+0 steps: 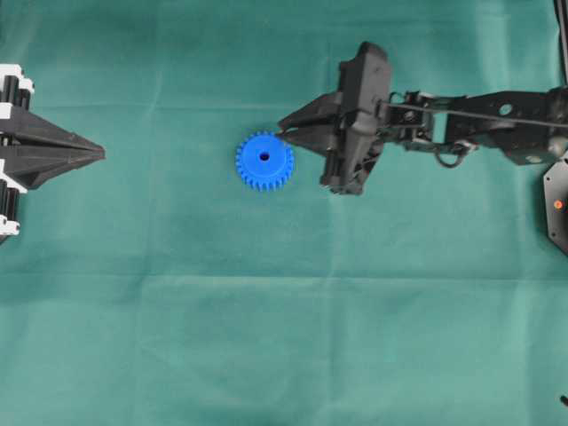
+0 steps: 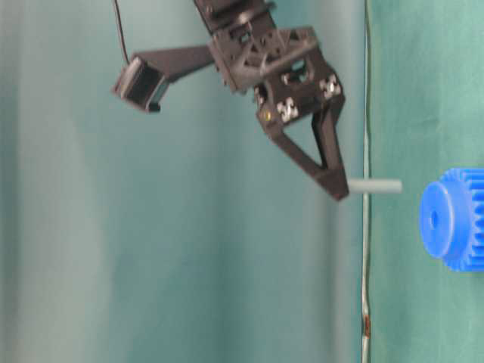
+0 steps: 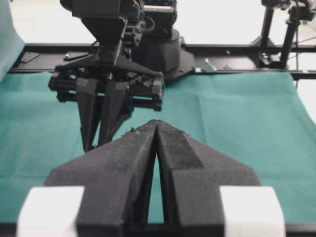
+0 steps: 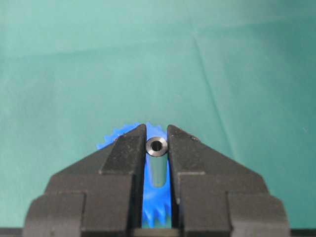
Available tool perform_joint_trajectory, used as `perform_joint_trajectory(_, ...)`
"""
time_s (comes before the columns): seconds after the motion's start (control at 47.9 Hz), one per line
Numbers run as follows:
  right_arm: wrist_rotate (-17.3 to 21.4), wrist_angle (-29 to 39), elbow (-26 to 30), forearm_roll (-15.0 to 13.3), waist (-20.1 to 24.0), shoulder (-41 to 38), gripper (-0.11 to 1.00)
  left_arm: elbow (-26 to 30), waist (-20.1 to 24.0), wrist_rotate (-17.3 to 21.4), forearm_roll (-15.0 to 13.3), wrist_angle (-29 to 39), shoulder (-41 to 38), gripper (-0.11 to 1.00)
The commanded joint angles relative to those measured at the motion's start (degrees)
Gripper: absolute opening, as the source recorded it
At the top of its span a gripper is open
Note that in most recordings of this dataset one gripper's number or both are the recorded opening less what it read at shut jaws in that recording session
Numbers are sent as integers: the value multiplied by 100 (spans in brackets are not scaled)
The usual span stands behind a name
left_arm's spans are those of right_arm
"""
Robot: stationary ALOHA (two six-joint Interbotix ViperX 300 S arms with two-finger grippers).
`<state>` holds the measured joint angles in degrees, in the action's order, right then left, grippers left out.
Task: Insert the shaft placed at a random location into the center hole of the medium gear at another random location.
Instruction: 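Lift the shaft and carry it left over the blue gear's center hole, then align and lower the shaft into the blue gear's center hole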
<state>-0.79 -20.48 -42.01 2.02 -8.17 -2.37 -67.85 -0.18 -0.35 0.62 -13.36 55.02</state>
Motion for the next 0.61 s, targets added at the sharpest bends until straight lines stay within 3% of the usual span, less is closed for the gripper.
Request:
perform_joint_trajectory(0.0, -35, -79, 290, 18, 62, -35, 13, 141, 18, -9, 18, -26, -44, 0)
perform_joint_trajectory(0.584, -35, -79, 545, 18, 123, -272, 13, 132, 18, -9, 18, -9, -53, 0)
